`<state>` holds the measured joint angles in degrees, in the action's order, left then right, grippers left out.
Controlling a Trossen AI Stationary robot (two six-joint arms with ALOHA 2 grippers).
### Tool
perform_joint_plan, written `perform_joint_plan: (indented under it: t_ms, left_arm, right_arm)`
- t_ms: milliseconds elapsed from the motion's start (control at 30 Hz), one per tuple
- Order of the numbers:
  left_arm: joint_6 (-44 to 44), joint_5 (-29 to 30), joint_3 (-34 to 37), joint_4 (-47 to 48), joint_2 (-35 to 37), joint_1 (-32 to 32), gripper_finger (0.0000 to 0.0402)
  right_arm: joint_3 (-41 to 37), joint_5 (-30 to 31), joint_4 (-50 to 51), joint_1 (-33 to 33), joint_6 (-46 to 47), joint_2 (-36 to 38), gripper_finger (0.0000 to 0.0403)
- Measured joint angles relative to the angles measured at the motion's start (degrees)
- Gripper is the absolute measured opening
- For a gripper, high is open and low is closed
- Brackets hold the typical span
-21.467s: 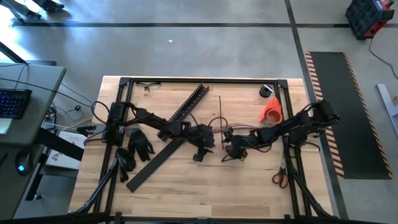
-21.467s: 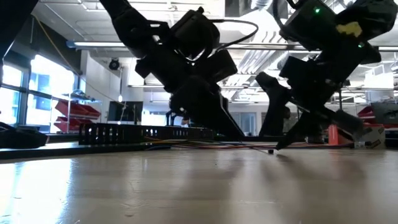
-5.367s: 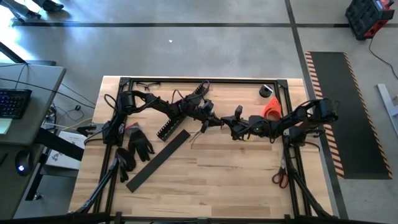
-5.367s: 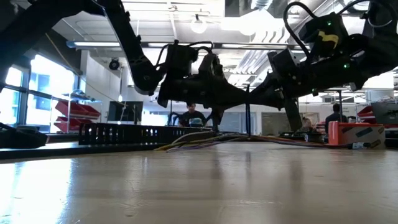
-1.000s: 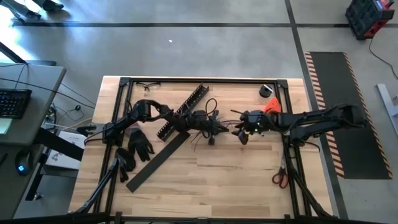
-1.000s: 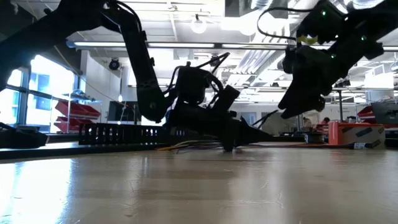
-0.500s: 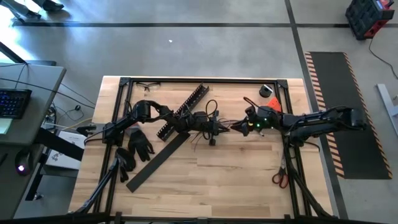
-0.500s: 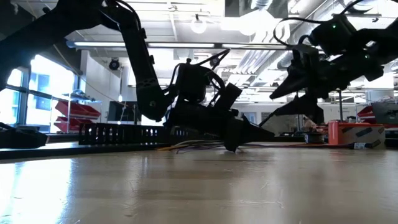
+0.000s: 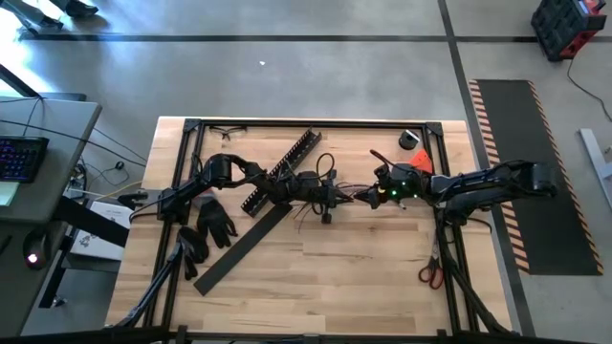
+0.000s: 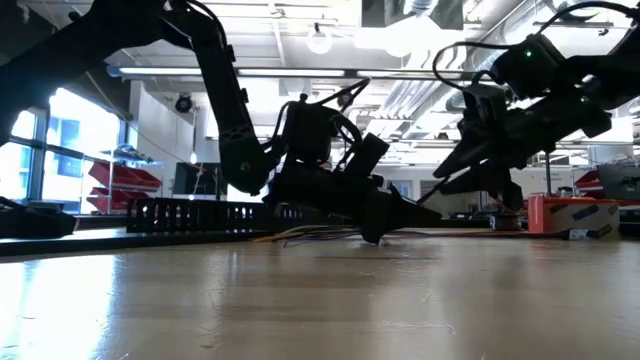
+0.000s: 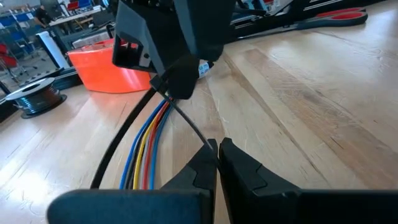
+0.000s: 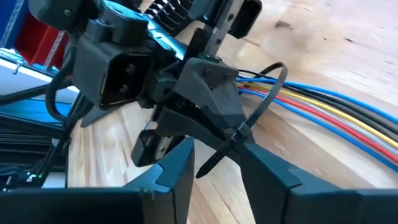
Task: Ziptie cables
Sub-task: Wrap the cables together using the black zip tie
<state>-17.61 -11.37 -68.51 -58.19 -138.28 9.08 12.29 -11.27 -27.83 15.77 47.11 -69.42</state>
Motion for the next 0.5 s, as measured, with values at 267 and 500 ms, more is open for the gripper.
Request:
perform_joint_plan:
  t_ms: [267,500]
  left_arm:
    - [0.1,0.1,0.0,0.0,-0.1,0.0,0.0000]
    - [4.2,1.5,0.1,-0.6,-0.3,0.3,0.0003]
  right_arm:
    - [0.0,0.5,0.1,0.0,-1.5,-0.1,0.0015]
    - [0.0,3.5,1.0,-0.3,-4.5,-0.1,0.0002]
